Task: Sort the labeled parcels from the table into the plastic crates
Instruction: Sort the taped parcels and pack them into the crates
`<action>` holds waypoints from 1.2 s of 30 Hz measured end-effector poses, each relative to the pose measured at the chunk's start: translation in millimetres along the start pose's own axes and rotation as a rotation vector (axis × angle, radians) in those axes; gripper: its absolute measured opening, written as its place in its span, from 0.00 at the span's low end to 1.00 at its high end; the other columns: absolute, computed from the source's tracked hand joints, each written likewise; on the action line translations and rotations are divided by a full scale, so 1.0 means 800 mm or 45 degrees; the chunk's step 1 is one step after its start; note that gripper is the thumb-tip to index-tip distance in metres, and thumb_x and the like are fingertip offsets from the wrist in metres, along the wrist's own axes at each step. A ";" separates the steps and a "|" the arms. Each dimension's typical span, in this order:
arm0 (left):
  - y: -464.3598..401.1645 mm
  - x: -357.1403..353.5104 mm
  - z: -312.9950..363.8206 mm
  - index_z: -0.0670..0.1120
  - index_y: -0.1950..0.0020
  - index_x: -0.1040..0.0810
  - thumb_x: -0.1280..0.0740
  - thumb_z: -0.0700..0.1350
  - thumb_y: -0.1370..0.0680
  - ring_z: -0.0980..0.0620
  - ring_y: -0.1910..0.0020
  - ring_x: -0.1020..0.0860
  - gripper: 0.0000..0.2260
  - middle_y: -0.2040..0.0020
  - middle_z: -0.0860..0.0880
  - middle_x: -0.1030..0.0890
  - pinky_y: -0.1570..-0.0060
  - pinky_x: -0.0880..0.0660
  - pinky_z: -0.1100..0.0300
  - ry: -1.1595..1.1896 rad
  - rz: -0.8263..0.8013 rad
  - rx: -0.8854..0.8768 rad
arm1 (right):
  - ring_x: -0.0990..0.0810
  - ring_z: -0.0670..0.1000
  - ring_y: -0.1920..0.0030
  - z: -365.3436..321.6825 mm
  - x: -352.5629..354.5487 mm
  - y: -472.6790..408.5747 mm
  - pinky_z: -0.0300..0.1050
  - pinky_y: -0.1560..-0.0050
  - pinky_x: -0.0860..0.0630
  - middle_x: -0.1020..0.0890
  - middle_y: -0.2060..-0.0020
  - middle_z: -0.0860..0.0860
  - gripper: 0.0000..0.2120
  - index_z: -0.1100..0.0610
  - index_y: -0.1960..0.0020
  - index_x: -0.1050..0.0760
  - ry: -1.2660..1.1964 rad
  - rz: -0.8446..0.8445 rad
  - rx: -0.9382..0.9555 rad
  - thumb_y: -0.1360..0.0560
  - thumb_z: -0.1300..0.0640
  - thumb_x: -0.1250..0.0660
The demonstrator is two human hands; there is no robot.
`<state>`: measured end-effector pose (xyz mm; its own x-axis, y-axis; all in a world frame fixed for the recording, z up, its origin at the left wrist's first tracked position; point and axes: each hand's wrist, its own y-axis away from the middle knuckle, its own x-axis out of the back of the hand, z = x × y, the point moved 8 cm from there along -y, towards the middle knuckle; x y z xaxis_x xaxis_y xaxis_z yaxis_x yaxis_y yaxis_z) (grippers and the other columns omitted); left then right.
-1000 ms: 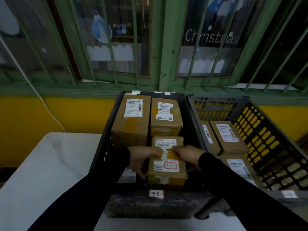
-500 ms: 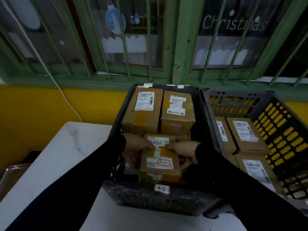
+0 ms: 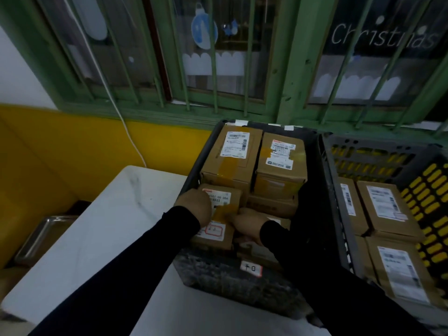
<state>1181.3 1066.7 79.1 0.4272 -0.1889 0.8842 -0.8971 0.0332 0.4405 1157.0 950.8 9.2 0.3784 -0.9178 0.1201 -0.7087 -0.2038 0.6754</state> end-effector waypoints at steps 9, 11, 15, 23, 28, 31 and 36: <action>0.014 0.031 0.005 0.43 0.32 0.27 0.44 0.48 0.16 0.46 0.43 0.23 0.16 0.38 0.43 0.22 0.50 0.30 0.58 0.348 0.233 -0.255 | 0.20 0.54 0.45 0.008 0.003 0.006 0.51 0.38 0.22 0.18 0.46 0.52 0.12 0.52 0.43 0.25 -0.044 0.023 -0.064 0.18 0.45 0.40; 0.016 0.039 0.004 0.46 0.27 0.31 0.45 0.50 0.16 0.47 0.41 0.24 0.18 0.33 0.45 0.25 0.46 0.29 0.58 0.583 0.269 -0.354 | 0.20 0.52 0.47 0.006 0.032 0.013 0.49 0.41 0.21 0.19 0.48 0.50 0.14 0.50 0.42 0.26 -0.005 0.175 0.013 0.19 0.42 0.41; 0.027 0.080 0.009 0.47 0.28 0.30 0.43 0.49 0.16 0.54 0.42 0.27 0.17 0.31 0.49 0.26 0.44 0.30 0.65 1.135 0.466 -0.540 | 0.18 0.54 0.45 -0.015 0.104 0.055 0.53 0.40 0.21 0.21 0.38 0.52 0.22 0.50 0.31 0.29 -0.161 0.543 0.268 0.20 0.41 0.39; 0.064 0.151 0.105 0.46 0.38 0.23 0.42 0.48 0.16 0.53 0.43 0.23 0.12 0.41 0.49 0.21 0.39 0.28 0.59 1.868 0.445 -0.881 | 0.18 0.51 0.46 0.003 0.214 0.245 0.48 0.45 0.21 0.20 0.41 0.52 0.10 0.47 0.42 0.25 -0.485 1.132 0.830 0.19 0.44 0.39; 0.119 0.165 0.196 0.45 0.34 0.26 0.43 0.48 0.16 0.48 0.40 0.22 0.14 0.42 0.46 0.20 0.39 0.28 0.57 2.090 0.275 -1.007 | 0.18 0.49 0.43 0.061 0.246 0.355 0.44 0.47 0.22 0.23 0.35 0.51 0.21 0.52 0.28 0.31 -0.580 1.341 0.936 0.18 0.44 0.42; 0.175 0.165 0.267 0.45 0.34 0.27 0.44 0.47 0.15 0.48 0.41 0.22 0.14 0.41 0.44 0.20 0.37 0.28 0.55 2.108 0.190 -1.104 | 0.18 0.48 0.47 0.111 0.262 0.427 0.43 0.50 0.23 0.22 0.37 0.53 0.21 0.53 0.29 0.30 -0.620 1.453 0.991 0.18 0.45 0.43; 0.318 0.140 0.444 0.44 0.29 0.29 0.45 0.50 0.15 0.50 0.40 0.22 0.18 0.39 0.46 0.21 0.40 0.27 0.58 1.988 -0.016 -1.368 | 0.19 0.51 0.45 0.259 0.306 0.587 0.44 0.50 0.24 0.22 0.38 0.52 0.20 0.49 0.32 0.29 -0.622 1.653 1.033 0.20 0.41 0.41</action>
<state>961.0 705.1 234.6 0.6903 0.7209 -0.0607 -0.7159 0.6687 -0.2008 793.3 559.9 205.0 -0.8059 -0.5886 -0.0634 -0.5566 0.7898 -0.2577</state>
